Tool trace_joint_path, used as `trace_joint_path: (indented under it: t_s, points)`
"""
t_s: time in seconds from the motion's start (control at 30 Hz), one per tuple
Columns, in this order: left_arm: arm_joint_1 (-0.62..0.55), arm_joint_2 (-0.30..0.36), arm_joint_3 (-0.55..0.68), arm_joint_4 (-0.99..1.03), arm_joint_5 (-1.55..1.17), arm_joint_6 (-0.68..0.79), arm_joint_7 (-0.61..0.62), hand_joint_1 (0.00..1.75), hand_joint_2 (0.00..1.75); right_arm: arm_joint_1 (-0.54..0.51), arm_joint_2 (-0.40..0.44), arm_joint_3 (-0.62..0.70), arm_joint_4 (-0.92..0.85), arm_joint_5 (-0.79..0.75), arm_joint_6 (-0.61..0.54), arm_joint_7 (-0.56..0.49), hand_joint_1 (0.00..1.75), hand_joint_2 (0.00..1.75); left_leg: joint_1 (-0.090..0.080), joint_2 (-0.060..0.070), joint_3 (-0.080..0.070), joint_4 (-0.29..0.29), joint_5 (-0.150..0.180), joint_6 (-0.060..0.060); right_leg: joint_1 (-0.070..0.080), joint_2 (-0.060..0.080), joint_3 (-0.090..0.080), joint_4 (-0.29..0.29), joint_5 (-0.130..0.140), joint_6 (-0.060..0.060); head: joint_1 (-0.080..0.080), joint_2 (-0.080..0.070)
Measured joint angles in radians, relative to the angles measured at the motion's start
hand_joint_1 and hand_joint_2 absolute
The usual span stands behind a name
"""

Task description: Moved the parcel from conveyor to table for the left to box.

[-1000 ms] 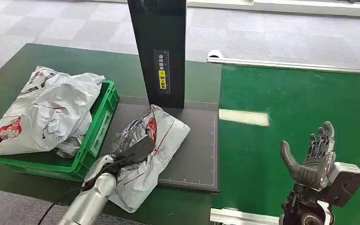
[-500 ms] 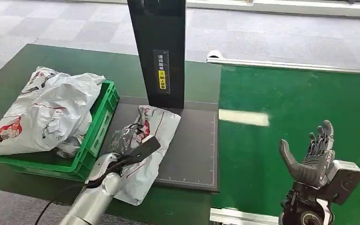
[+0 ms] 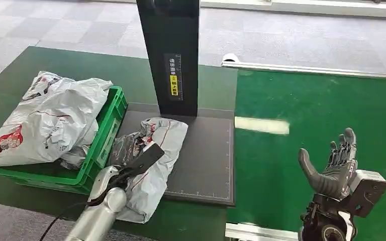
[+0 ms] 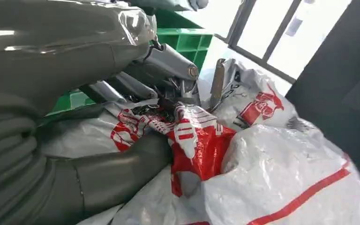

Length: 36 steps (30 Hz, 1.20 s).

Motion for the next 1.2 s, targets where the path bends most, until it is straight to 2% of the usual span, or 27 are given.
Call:
trace_joint_path:
  t_s: [0.2, 0.43, 0.67, 0.77, 1.03, 1.2]
  points:
    - [0.075, 0.000, 0.004, -0.197, 0.117, 0.124, -0.116, 1.75, 1.75, 0.002, -0.002, 0.003, 0.010, -0.010, -0.012, -0.003, 0.00, 1.75, 0.000, 0.000, 0.000, 0.000, 0.000, 0.000, 0.000, 0.000, -0.001, 0.000, 0.000, 0.000, 0.000, 0.000]
    - [0.136, 0.005, 0.004, -0.459, 0.193, 0.213, -0.182, 1.75, 1.75, 0.005, -0.002, 0.005, 0.018, -0.015, -0.019, -0.007, 0.00, 1.75, 0.000, 0.000, -0.002, 0.000, 0.000, 0.000, 0.000, 0.000, -0.002, 0.000, 0.000, 0.000, 0.000, 0.000]
    - [0.162, 0.011, 0.004, -0.568, 0.206, 0.229, -0.198, 1.75, 1.75, 0.006, -0.004, 0.006, 0.024, -0.017, -0.023, -0.013, 0.00, 1.75, 0.000, 0.000, -0.001, 0.000, 0.000, 0.000, 0.000, 0.000, -0.001, 0.000, 0.000, 0.000, 0.000, 0.000]
    - [0.183, 0.015, 0.009, -0.626, 0.243, 0.341, -0.261, 1.75, 1.75, 0.018, -0.002, 0.006, 0.024, -0.022, -0.015, -0.015, 0.00, 1.75, 0.000, 0.000, -0.001, 0.000, 0.000, 0.000, 0.000, 0.000, -0.002, 0.000, 0.000, 0.000, 0.000, 0.000]
    - [0.158, 0.037, 0.105, -0.676, 0.219, 0.364, -0.211, 1.75, 1.75, 0.031, 0.009, 0.008, 0.023, -0.021, -0.007, -0.016, 0.00, 1.75, 0.000, 0.000, -0.001, 0.000, 0.000, 0.000, 0.000, 0.000, -0.002, 0.000, 0.000, 0.000, 0.000, 0.000]
    - [-0.030, 0.089, 0.246, -0.519, 0.159, 0.340, -0.104, 1.75, 1.75, 0.035, 0.010, 0.015, 0.023, -0.027, -0.007, -0.015, 0.00, 1.75, 0.001, 0.000, 0.000, 0.000, 0.002, -0.001, 0.001, -0.001, -0.001, 0.001, 0.001, -0.002, 0.000, 0.000]
